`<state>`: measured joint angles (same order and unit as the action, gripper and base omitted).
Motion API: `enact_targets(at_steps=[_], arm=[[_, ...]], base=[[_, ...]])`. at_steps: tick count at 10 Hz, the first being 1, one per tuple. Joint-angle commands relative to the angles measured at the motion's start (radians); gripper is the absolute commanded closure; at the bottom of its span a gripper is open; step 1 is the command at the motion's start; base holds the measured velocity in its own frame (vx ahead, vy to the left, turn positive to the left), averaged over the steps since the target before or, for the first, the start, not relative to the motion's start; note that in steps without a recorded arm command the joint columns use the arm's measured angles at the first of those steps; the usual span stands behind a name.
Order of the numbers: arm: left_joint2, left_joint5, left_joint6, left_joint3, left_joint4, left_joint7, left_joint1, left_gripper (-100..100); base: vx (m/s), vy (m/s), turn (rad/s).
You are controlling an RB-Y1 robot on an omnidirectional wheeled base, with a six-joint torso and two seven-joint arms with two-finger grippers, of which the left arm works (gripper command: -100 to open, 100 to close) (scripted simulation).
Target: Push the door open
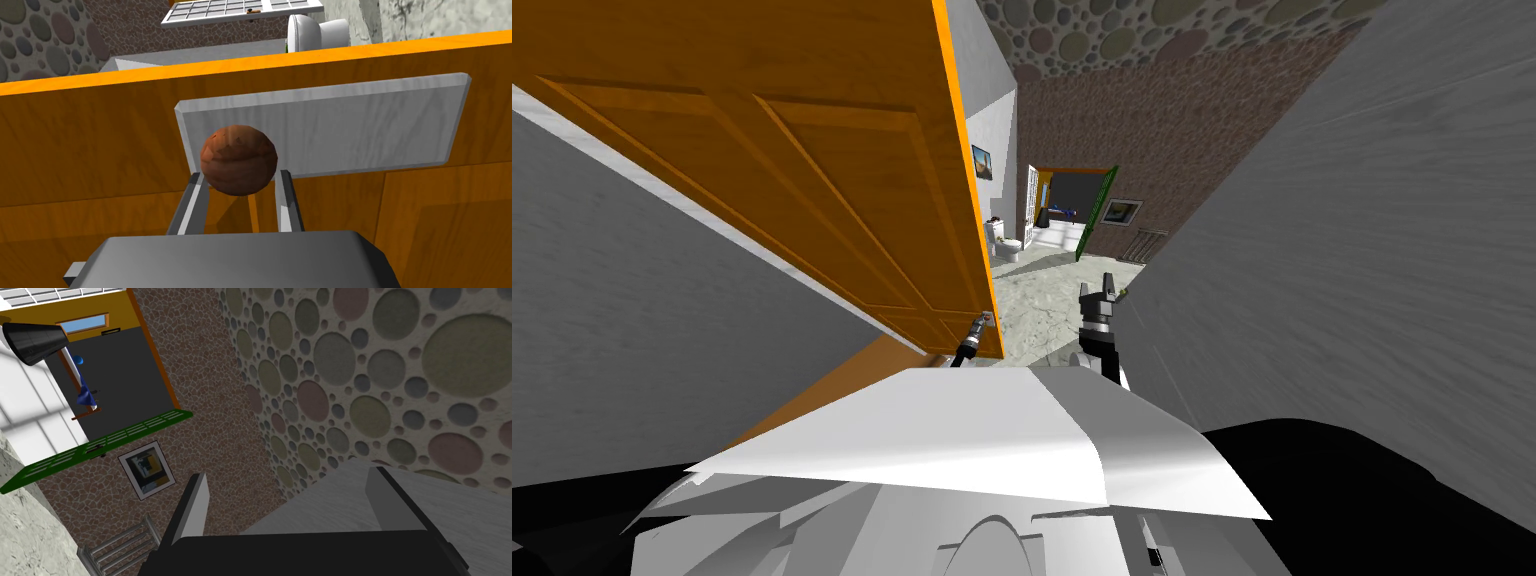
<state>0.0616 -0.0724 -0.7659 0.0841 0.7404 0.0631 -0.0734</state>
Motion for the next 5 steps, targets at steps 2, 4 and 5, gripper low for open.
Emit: enact_targets(at_steps=[2,4,5], arm=[[0.01,0.01,0.007,-0.012,0.015,0.003,0.008,-100],[0.006,0.013,0.008,-0.013,0.019,0.005,0.011,-100],[0.002,0.016,0.009,-0.014,0.021,0.007,0.013,-100]], base=[[0.061,-0.073,0.099],[-0.21,-0.03,0.038],[-0.246,-0.042,0.048]])
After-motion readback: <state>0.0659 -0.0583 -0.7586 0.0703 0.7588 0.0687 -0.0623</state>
